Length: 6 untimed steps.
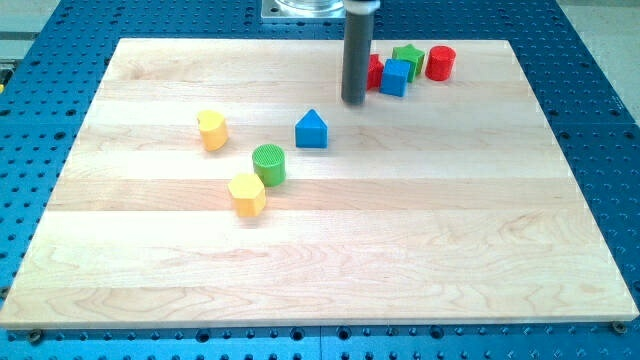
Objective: Push the green circle to the left of the blue triangle
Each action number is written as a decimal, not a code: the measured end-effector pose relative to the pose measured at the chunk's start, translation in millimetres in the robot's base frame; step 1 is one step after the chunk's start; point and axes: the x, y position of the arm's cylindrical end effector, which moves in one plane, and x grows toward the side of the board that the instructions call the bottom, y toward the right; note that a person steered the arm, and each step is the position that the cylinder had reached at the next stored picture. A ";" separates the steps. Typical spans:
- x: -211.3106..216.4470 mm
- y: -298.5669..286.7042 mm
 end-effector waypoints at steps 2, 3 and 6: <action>92.1 -78.7; 23.5 -88.5; -3.9 62.6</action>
